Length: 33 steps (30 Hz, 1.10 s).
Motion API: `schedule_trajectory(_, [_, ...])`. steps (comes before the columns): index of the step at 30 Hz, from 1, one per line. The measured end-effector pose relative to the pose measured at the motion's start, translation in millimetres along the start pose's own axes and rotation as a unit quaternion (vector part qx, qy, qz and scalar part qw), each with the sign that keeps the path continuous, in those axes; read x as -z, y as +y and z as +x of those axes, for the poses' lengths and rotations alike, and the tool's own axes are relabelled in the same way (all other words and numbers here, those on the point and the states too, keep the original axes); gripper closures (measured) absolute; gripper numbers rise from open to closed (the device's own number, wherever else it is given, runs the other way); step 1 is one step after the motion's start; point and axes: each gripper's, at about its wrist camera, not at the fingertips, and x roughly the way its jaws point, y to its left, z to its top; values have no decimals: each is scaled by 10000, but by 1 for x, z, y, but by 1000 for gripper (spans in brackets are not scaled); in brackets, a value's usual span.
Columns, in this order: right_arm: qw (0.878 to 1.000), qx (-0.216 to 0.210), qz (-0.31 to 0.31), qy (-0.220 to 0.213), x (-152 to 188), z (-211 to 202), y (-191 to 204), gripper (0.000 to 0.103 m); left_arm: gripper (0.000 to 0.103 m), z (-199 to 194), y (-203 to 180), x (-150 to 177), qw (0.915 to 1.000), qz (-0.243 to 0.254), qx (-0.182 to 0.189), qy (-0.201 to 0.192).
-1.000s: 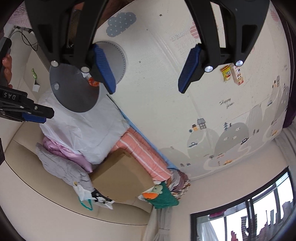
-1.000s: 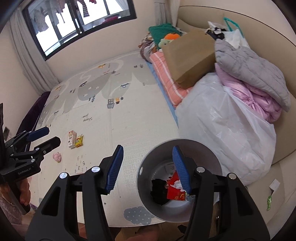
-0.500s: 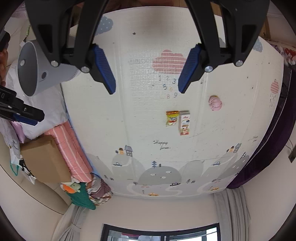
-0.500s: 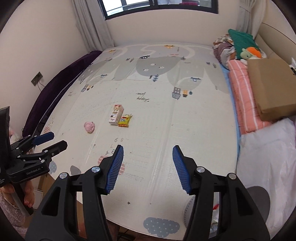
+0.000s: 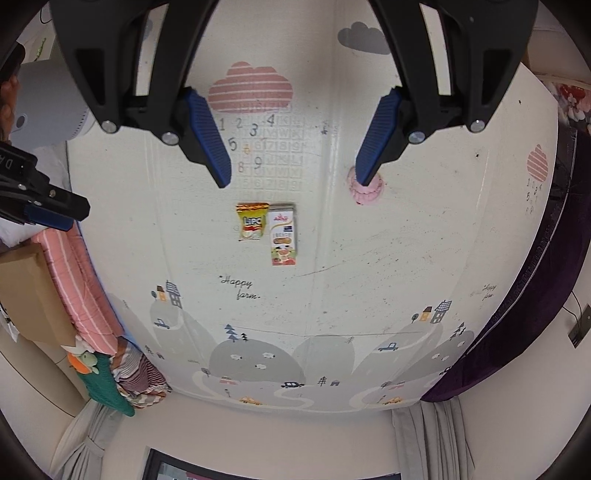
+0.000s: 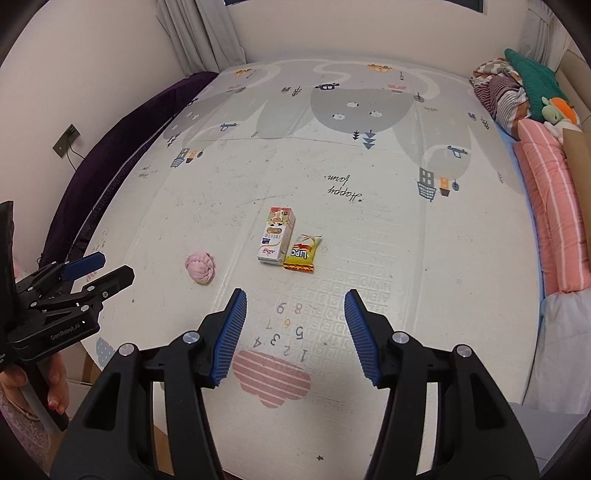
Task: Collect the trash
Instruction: 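Move both open tools back toward the milk carton and chip bag, then grasp the yellow Lipo chip bag with the right tool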
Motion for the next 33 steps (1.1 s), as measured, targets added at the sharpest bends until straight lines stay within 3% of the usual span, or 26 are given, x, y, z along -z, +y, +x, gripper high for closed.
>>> schedule_trajectory(10, [9995,15,41,297,-24,99,37,50,33,69,78,-1,9988,-327,-160,320])
schedule_trajectory(16, [9986,38,94,524,-27,150,42,50,33,107,95,8,9973,-378,-161,605])
schedule_trajectory(21, [9979,153,248,575,-31,186,35,50,33,140,91,4,9971,-337,-10,678])
schedule_trajectory(33, [9937,484,666,757,-32,289,-13,50,33,218,47,-3,9964,354,242,726])
